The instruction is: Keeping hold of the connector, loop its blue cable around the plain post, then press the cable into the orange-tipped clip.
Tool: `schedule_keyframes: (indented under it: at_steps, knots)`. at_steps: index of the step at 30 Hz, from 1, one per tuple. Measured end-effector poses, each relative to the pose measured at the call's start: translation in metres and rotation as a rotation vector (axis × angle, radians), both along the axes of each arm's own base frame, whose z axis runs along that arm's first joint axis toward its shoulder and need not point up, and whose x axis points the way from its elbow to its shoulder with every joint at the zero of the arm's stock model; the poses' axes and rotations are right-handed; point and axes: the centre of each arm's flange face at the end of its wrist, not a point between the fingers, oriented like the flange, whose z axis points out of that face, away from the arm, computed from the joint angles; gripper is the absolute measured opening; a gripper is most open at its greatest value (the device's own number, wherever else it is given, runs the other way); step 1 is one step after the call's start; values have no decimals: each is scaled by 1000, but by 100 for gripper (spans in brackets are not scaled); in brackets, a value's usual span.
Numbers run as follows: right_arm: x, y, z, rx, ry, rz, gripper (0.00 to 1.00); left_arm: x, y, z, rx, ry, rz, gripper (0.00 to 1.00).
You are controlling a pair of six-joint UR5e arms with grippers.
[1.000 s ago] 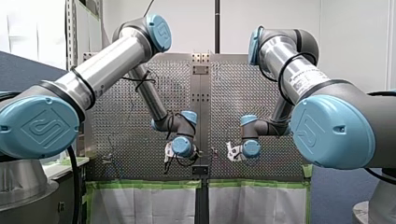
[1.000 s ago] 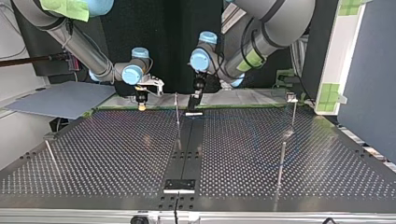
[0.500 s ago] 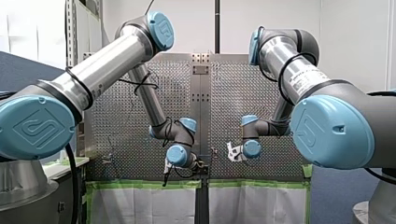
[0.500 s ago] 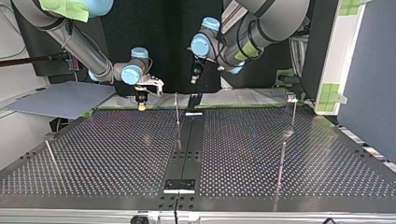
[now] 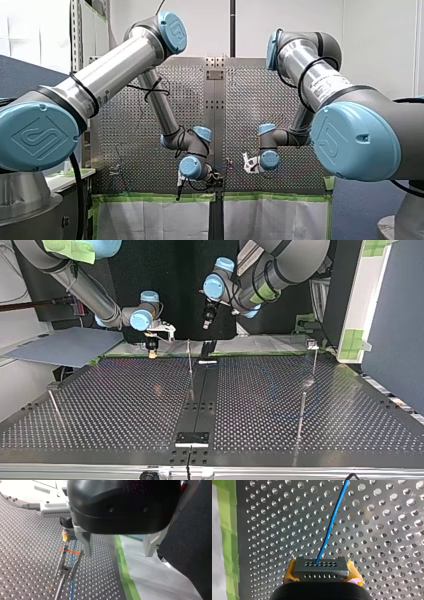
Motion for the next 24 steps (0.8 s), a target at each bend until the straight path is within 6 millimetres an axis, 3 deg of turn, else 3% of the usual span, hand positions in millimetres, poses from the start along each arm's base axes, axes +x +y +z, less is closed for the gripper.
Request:
schedule_keyframes:
  at_steps: [13,24]
  knots:
    - [0,0,-1,1,0,1,0,3,0,6,60,-32,27,100]
    - [0,0,-2,4,-3,5,0,2,-26,41,15,-105,-44,100]
